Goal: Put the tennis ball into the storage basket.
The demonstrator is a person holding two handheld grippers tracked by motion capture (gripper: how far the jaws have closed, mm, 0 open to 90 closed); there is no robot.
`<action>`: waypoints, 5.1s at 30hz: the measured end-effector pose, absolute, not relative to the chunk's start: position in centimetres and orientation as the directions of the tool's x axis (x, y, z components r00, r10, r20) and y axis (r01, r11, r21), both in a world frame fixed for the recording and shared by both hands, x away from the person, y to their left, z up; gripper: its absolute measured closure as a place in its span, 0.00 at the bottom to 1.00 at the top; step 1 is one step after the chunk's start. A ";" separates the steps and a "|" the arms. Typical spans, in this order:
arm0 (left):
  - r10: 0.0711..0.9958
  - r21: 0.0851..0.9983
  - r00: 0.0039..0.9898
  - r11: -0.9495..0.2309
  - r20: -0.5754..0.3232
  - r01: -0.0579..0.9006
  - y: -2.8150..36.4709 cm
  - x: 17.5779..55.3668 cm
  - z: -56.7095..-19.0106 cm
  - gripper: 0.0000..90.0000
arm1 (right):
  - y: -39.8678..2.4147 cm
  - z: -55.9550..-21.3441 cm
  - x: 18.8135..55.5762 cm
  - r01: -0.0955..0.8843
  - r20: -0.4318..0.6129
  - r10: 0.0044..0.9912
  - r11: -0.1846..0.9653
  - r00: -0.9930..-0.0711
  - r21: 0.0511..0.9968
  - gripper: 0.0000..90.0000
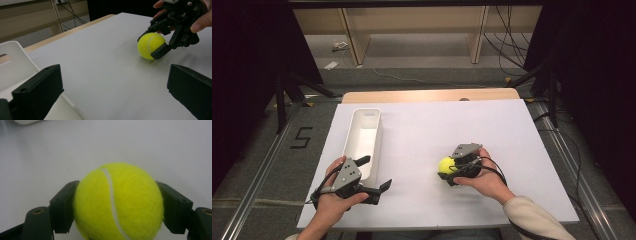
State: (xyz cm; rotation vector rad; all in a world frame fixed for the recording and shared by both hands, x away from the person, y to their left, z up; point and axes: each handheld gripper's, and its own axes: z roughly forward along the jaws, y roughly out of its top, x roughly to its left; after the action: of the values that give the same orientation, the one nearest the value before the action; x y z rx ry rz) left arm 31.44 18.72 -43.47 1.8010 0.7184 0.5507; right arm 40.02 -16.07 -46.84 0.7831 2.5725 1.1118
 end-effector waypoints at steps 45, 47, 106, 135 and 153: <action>0.699 0.946 0.714 -0.252 0.031 0.205 18.7 31.4 -43.4 0.00 | -16.1 -44.1 40.2 0.351 0.011 0.587 0.469 -0.809 0.810 0.29; 0.699 0.946 0.714 -0.252 0.031 0.205 18.7 31.4 -43.4 0.00 | -16.1 -44.0 40.2 0.350 0.010 0.588 0.467 -0.809 0.812 0.29; 0.696 0.946 0.718 -0.250 0.027 0.206 18.7 31.4 -43.5 0.00 | -13.2 -41.4 41.8 0.308 0.021 0.578 0.404 -0.816 0.861 0.29; 0.696 0.946 0.718 -0.250 0.029 0.205 18.7 31.4 -43.5 0.00 | -12.3 -40.8 42.1 0.295 0.023 0.573 0.386 -0.819 0.874 0.29; 0.697 0.947 0.716 -0.249 0.030 0.203 18.7 31.3 -43.4 0.00 | -11.8 -40.5 42.4 0.295 0.030 0.575 0.373 -0.818 0.880 0.29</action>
State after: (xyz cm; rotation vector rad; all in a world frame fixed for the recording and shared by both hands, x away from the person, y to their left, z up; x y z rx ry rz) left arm 31.35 18.74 -43.42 1.8002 0.7088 0.5495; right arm 42.38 -11.83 -40.51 0.7682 2.3558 1.4213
